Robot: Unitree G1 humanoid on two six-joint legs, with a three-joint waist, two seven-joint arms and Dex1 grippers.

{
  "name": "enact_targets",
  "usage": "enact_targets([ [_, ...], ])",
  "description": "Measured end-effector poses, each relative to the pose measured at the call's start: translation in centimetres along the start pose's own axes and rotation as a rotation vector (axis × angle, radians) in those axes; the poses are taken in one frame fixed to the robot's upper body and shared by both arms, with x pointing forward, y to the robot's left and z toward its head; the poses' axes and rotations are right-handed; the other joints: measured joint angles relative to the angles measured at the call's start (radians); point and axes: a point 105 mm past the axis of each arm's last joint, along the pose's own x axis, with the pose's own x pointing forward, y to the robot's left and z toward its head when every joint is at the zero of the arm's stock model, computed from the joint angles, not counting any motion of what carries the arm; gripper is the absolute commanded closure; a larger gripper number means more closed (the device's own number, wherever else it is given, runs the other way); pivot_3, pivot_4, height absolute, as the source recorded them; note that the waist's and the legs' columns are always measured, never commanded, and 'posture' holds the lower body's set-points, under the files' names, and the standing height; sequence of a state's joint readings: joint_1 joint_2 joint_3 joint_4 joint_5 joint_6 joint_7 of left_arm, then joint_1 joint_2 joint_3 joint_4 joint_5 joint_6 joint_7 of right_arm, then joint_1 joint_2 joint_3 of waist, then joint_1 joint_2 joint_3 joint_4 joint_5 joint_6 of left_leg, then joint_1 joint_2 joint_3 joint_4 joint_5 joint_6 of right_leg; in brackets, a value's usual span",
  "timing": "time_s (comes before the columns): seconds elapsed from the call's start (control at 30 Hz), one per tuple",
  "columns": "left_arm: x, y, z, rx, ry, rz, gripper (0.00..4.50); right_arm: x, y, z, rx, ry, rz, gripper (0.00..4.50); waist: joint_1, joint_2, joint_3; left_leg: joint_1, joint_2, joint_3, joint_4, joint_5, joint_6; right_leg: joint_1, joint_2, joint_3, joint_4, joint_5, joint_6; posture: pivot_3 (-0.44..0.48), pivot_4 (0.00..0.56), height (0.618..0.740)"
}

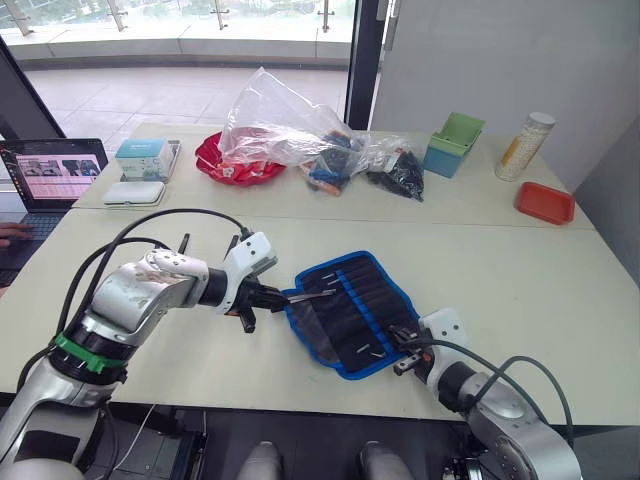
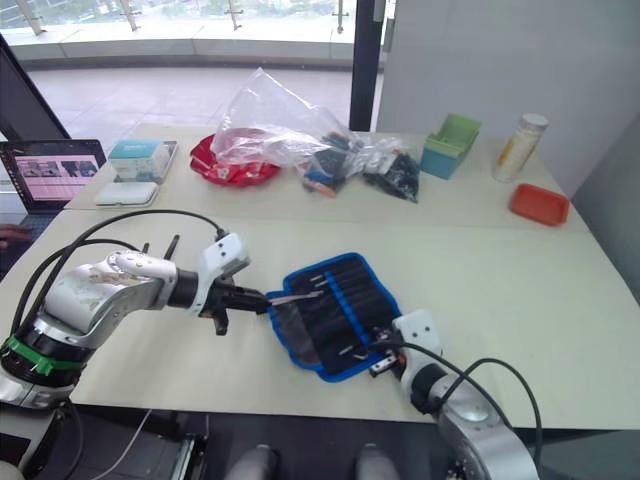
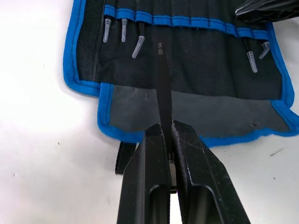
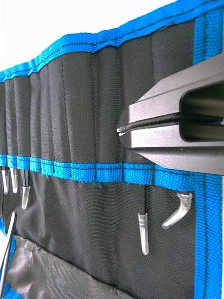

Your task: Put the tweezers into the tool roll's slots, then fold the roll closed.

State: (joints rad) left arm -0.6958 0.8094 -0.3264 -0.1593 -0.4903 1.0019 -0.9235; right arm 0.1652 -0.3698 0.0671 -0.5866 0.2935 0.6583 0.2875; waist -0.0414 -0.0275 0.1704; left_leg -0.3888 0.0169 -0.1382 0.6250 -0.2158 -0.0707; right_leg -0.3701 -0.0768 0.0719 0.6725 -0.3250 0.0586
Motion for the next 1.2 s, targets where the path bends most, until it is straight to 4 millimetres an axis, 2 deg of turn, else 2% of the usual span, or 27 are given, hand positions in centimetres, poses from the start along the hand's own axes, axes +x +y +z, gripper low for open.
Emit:
enact_targets([
  [0.3, 1.7, 0.4, 0.4, 0.042, 0.061, 0.003, 4.5, -0.2, 0.3, -0.1, 0.014, 0.014, -0.025, 4.46, 0.003, 0.0, 0.0, 0.0, 0.0, 0.0, 0.0, 0.0, 0.0, 0.0, 0.0, 0.0, 0.0, 0.0, 0.0, 0.0, 0.15, 0.74],
  [0.9, 4.6, 0.0, 2.1, 0.133, 0.047, -0.013, 4.5, -0.4, 0.6, -0.1, 0.021, 0.039, -0.042, 4.46, 0.008, -0.001, -0.001, 0.0, -0.001, -0.001, 0.001, 0.0, 0.0, 0.002, -0.001, 0.0, 0.0, 0.0, 0.0, 0.0, 0.15, 0.74],
  [1.2, 7.1, -0.3, 2.8, 0.163, 0.032, -0.041, 4.5, -0.5, 0.8, -0.3, 0.031, 0.095, -0.059, 4.46, 0.021, -0.002, -0.006, 0.005, -0.001, -0.001, 0.001, 0.0, 0.0, 0.009, 0.0, 0.0, -0.004, 0.0, 0.001, 0.0, 0.15, 0.74],
])
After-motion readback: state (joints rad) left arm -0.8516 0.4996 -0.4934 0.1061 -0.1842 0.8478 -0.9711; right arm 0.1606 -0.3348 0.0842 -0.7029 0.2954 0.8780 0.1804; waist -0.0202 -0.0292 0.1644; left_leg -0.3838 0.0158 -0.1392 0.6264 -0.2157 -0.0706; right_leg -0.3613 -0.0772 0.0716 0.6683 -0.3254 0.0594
